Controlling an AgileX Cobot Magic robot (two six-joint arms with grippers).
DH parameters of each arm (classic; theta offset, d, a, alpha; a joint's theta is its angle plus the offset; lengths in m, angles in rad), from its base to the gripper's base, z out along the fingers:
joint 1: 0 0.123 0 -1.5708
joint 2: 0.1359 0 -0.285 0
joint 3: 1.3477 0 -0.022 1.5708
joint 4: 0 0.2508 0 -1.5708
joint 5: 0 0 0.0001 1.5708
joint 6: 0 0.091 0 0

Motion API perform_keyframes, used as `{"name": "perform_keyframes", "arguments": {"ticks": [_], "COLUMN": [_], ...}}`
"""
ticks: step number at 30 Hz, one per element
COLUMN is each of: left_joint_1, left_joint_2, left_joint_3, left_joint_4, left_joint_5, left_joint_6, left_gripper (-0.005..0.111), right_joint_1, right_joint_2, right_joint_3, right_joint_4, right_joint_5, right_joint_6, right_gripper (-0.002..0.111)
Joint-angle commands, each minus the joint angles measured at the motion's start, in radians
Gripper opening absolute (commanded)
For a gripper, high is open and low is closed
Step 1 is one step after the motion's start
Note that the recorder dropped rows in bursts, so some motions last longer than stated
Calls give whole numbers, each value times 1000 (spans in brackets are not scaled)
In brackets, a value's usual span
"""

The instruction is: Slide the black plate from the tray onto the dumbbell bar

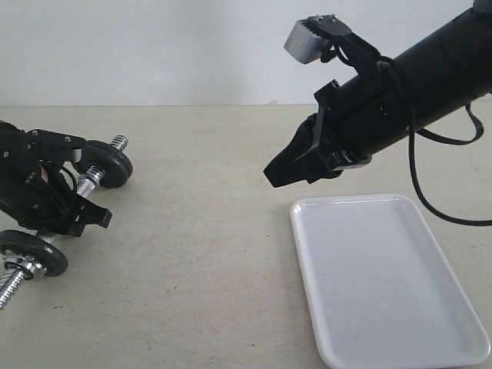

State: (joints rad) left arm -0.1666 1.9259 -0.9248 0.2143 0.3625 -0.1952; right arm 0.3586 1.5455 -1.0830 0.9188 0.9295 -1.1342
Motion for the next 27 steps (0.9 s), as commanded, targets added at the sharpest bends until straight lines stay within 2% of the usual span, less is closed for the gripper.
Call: {"name": "perform_keyframes", "arguments": {"ticks": [1,11,27], "left_joint_1": [-57,-122,-126], "left_joint_2": [70,70,70], "left_joint_3": [58,58,58], "left_joint_4": [-130,-168,-201], "left_joint_5": [41,1,-54], "left_joint_6": [-17,3,20], "left_gripper": [4,4,4], "right_joint_1": [0,0,0], "right_joint_2": [-11,-11,-11], "right_joint_3": [1,1,1], "right_joint_4": [-34,-146,-201], "right_joint_5": [-13,-74,-105], "right_joint_6": [34,170,228], "right_gripper": [0,0,0]}}
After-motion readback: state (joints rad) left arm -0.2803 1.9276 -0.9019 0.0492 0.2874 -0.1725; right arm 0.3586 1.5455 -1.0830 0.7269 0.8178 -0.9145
